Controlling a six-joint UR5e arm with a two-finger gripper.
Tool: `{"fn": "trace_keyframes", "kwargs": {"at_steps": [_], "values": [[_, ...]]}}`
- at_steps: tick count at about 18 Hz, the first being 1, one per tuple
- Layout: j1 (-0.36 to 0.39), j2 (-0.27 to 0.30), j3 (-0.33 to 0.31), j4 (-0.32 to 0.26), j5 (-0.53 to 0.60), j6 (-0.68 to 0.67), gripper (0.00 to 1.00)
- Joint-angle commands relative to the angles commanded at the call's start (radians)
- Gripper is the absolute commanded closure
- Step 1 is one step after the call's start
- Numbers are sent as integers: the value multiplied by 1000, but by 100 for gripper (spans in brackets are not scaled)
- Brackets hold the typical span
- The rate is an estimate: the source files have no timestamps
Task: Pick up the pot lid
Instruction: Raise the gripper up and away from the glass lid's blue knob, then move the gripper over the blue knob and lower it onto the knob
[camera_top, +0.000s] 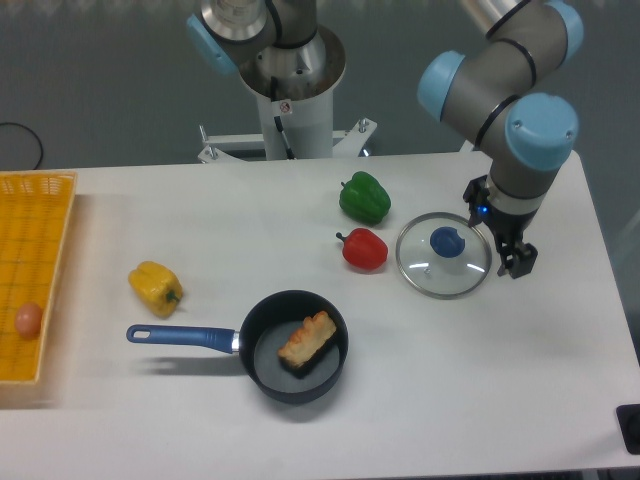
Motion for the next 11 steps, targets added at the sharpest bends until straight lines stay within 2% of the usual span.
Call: {"fn": "trace_keyframes", "kwargs": {"at_steps": [4,6,11], "values": [[44,20,-31,-5,-12,-2,0],[69,25,-48,-6,-56,-14,0],[71,22,-81,6,-118,-61,0]]}}
